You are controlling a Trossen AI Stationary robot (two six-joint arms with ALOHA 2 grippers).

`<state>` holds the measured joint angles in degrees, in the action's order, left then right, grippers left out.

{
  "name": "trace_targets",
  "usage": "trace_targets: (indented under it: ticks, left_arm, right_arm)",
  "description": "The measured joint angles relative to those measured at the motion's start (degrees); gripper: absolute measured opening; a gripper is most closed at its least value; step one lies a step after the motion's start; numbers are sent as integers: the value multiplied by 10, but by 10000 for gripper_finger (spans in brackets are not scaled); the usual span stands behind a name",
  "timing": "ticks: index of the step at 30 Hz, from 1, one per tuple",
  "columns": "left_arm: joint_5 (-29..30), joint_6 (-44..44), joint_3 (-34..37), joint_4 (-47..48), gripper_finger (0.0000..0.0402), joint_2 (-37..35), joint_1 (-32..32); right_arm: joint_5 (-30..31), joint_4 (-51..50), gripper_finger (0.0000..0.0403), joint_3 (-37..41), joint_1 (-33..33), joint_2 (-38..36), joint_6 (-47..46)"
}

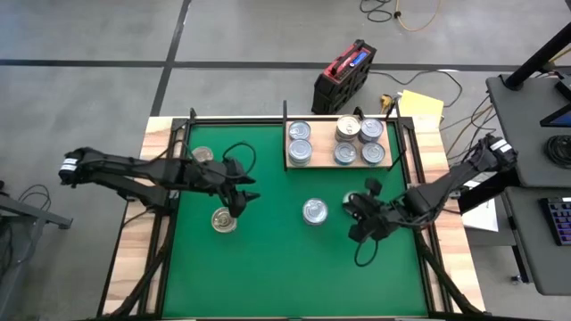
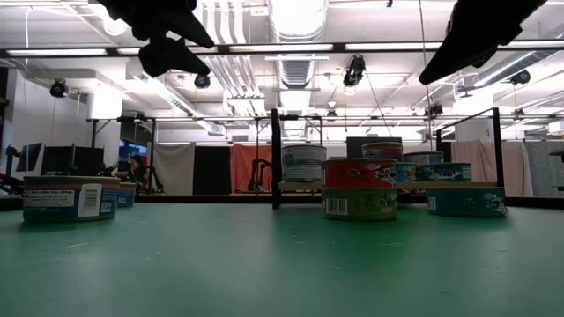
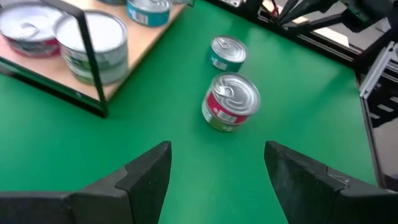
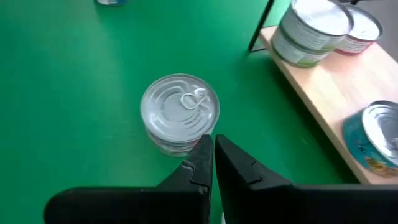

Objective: Stack canned seafood by type on shelf
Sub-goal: Stack the green/blue tuna can on top of the green/blue tuna can on the shelf

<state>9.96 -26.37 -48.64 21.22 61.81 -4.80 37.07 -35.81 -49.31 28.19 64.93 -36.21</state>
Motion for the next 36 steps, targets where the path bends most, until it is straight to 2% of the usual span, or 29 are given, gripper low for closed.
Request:
trace_targets:
  ticks: [6,9,18,29,36]
  left_arm:
    - [1,-35,-1,-1,242,13,-35]
    - [19,-51,-1,-10,242,25,-54]
    - [31,-72,-1,-83,242,88,-89]
    - [32,-99,-4,-175,242,163,-94]
    - [32,-86,-16,-190,242,198,-94]
  right_arm:
    - [0,14,9,9,24,-3,0]
    - [0,14,9,9,29,-3,0]
    - [-12,14,9,26,45,-3,-5]
    - [-62,10,9,81,64,-3,-119]
    - [-67,-103,9,85,67,-5,-205]
